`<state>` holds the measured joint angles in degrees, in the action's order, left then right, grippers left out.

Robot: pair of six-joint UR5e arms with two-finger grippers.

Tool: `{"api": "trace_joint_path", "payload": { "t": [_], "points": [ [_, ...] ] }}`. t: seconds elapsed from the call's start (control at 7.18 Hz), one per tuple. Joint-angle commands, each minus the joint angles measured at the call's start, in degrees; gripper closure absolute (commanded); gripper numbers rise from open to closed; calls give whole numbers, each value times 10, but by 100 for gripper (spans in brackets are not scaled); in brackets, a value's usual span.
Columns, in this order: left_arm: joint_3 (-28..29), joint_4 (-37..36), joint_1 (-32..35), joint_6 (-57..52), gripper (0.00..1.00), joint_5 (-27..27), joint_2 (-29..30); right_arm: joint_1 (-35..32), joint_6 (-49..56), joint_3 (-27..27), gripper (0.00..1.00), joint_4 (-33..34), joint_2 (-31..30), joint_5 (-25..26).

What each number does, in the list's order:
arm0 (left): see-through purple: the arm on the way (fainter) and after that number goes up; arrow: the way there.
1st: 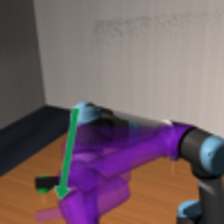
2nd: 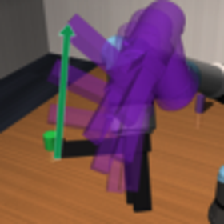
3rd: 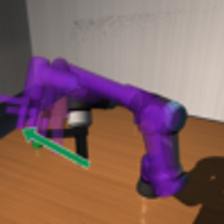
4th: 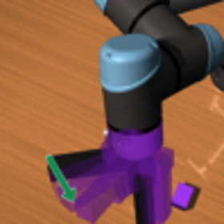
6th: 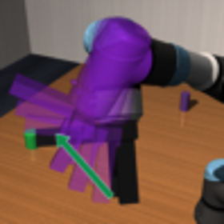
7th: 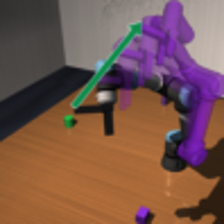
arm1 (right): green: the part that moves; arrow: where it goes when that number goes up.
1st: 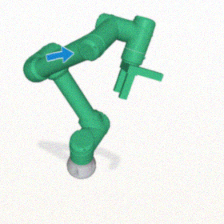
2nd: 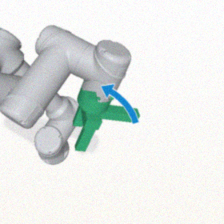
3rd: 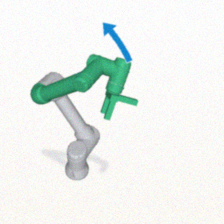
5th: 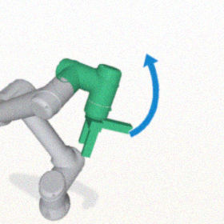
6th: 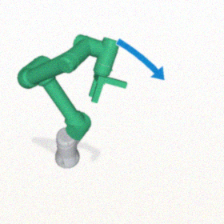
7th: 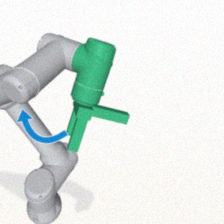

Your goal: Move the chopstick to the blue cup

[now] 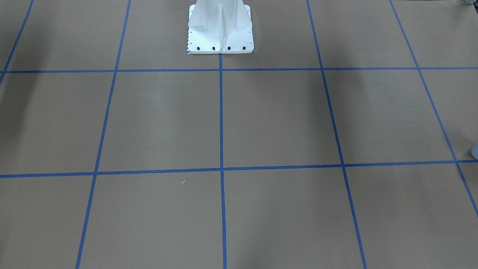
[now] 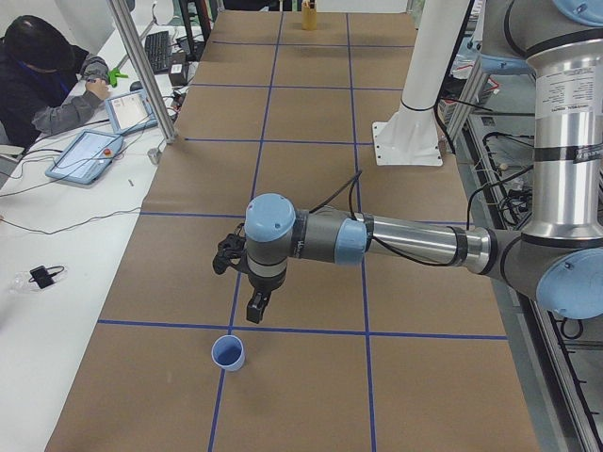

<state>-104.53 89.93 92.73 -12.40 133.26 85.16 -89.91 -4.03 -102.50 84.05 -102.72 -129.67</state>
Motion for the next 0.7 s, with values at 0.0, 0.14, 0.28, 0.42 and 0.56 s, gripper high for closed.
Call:
{"api": "trace_joint_path", "payload": {
  "t": [0.0, 0.14, 0.28, 0.42, 0.56],
  "points": [
    [-12, 10, 0, 0, 1, 0, 12, 0, -5, 8, 0, -56, 37, 2],
    [-6, 35, 0, 6, 1, -3, 19, 0, -9, 37, 0, -131, 44, 0],
    [-4, 48, 0, 7, 1, -3, 27, 0, -8, 62, 0, -172, 45, -2],
    [-1, 79, 0, 5, 1, -4, 39, 0, -1, 61, 0, -188, 40, -3],
    [43, 112, 0, 8, 1, 2, 74, 0, -3, 74, 0, -235, 28, -4]
  ]
}}
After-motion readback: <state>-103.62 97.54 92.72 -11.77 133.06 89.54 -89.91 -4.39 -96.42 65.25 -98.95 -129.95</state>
